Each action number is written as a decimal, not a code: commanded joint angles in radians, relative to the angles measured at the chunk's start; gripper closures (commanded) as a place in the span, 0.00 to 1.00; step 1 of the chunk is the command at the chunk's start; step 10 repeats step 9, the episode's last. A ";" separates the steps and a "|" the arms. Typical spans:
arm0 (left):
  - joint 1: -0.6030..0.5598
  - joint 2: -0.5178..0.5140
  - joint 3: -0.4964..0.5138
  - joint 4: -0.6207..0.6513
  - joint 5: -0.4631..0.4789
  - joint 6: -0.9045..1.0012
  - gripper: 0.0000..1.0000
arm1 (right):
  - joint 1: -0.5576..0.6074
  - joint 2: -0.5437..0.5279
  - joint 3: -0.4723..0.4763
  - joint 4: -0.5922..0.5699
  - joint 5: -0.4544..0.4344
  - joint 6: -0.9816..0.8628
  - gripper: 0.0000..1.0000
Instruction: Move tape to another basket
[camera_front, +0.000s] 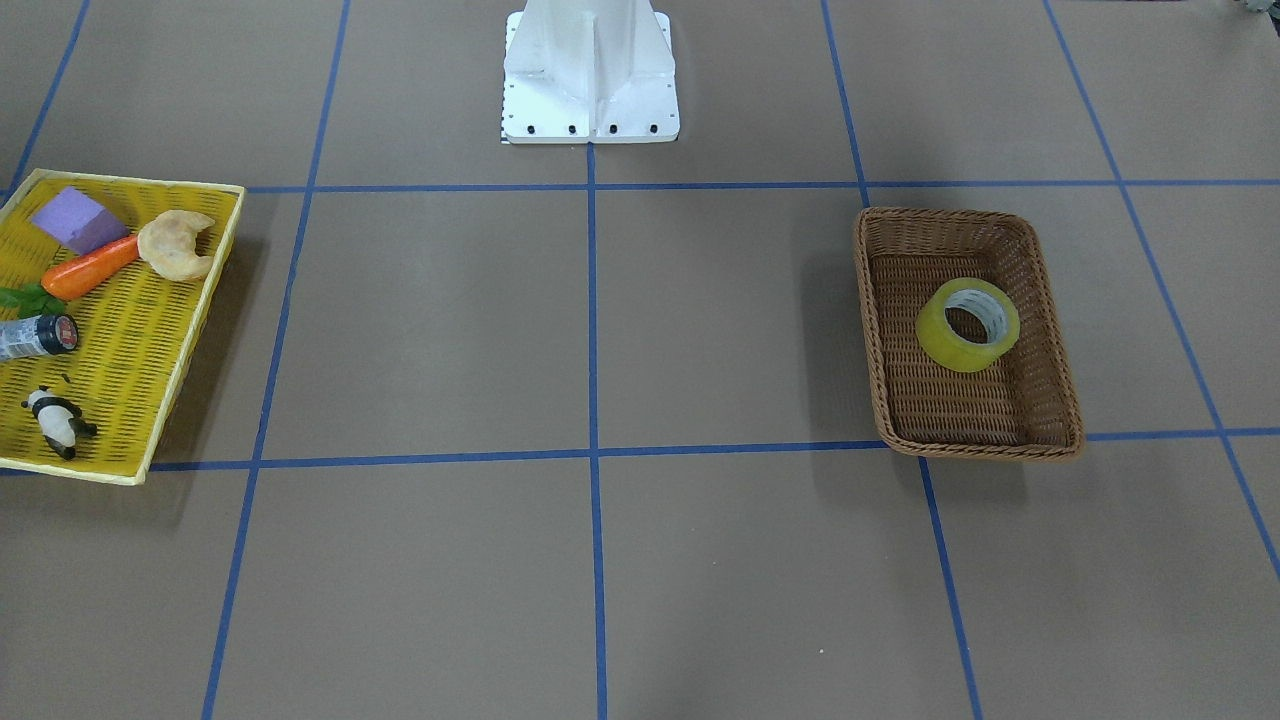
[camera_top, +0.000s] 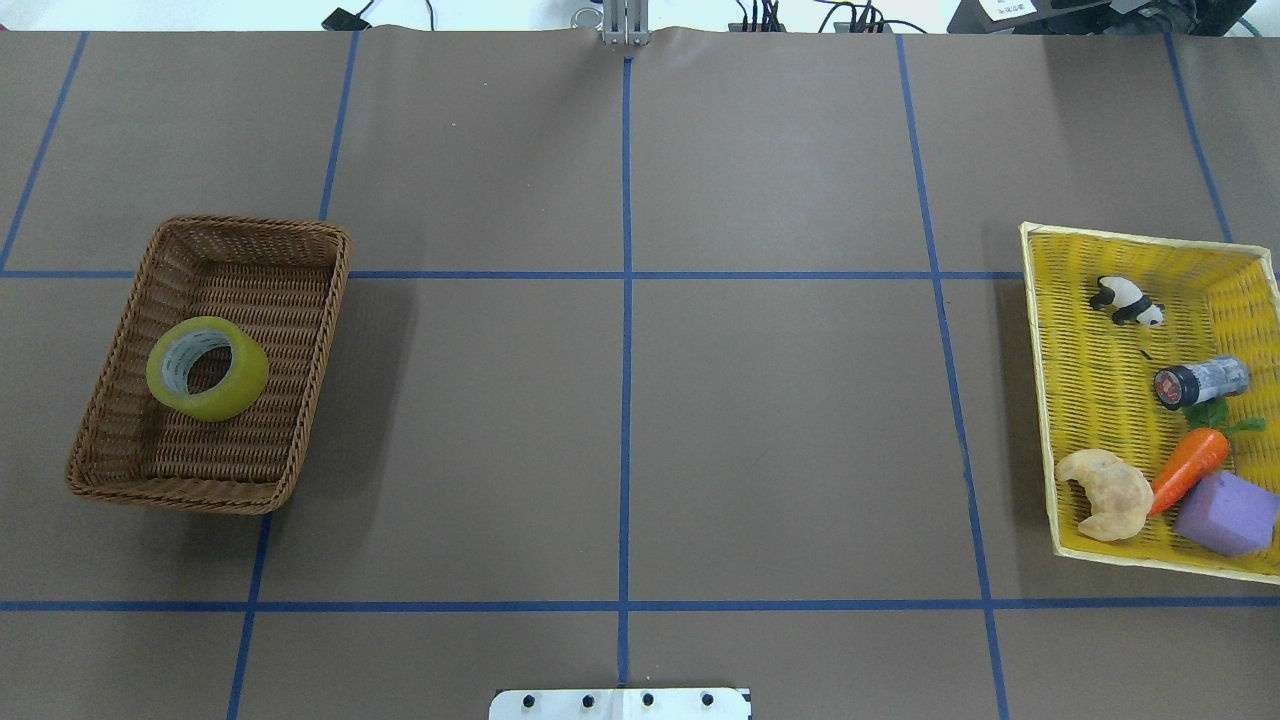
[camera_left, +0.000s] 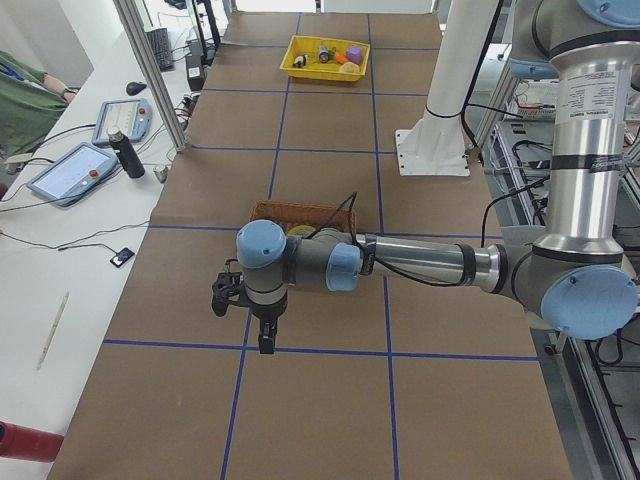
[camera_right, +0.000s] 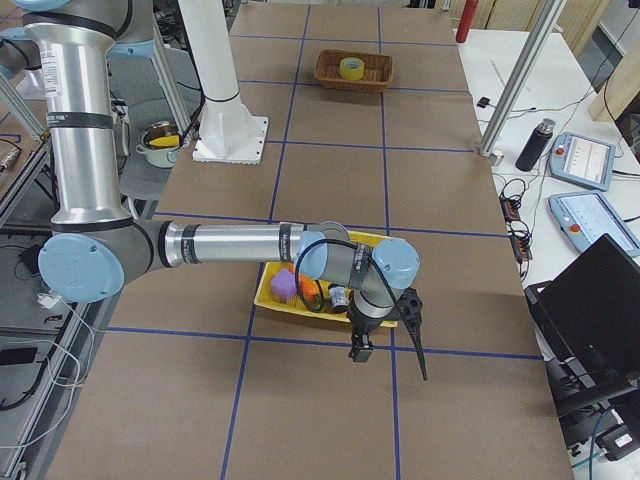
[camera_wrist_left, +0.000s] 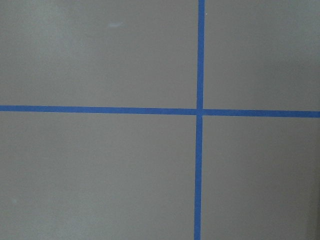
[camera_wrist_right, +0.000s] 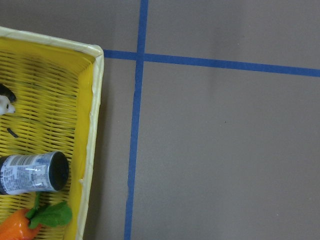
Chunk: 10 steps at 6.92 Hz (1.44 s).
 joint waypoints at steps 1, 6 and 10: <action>0.000 0.005 -0.001 0.000 0.000 0.000 0.01 | 0.004 0.000 0.038 -0.002 0.003 0.028 0.00; 0.000 0.003 0.001 0.002 0.000 -0.006 0.01 | 0.004 -0.011 0.048 0.001 0.006 0.053 0.00; 0.000 0.003 0.001 0.002 0.000 -0.008 0.01 | 0.004 -0.011 0.048 0.001 0.007 0.053 0.00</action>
